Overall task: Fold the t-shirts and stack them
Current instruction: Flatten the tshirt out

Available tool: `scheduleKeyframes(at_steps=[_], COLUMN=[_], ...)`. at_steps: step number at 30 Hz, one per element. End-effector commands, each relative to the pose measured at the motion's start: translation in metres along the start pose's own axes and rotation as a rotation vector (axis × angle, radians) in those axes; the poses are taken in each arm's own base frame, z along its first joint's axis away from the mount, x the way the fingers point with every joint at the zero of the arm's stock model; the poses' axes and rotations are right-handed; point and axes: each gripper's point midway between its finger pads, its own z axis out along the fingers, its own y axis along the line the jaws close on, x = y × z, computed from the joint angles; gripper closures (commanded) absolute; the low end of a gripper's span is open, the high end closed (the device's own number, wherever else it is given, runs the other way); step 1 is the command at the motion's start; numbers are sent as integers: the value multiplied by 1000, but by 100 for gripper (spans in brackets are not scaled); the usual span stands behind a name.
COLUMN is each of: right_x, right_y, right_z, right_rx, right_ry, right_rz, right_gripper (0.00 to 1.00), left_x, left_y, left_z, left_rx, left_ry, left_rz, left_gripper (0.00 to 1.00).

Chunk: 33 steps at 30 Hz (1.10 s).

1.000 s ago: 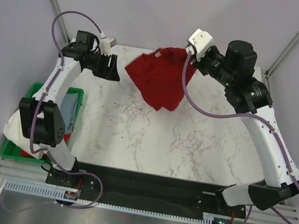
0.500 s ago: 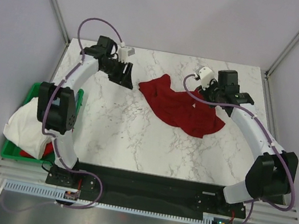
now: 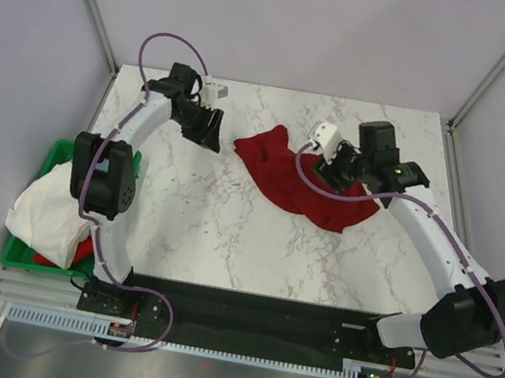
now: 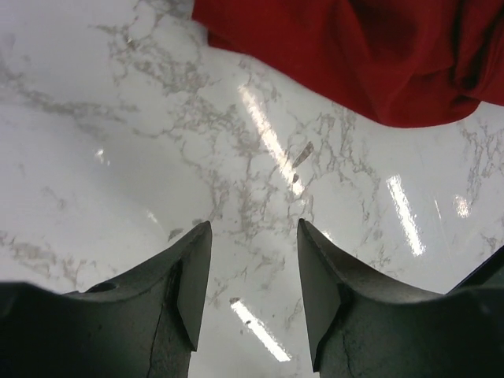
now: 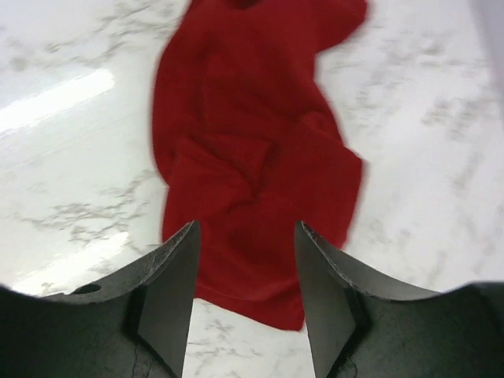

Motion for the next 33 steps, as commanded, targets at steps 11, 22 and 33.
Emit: scheduleKeyframes(at_steps=[11, 22, 33], right_x=[26, 50, 70], right_y=[76, 73, 78], right_z=[126, 148, 153], right_rx=[-356, -358, -372], right_ry=[137, 229, 297], right_rz=[-28, -35, -40], right_gripper=[41, 41, 43], left_x=[12, 11, 9], left_y=[0, 6, 11], left_z=[-72, -72, -68], left_rx=[-92, -100, -107], left_ry=[-125, -125, -118], left_rz=[23, 13, 9], left_gripper=[44, 43, 43])
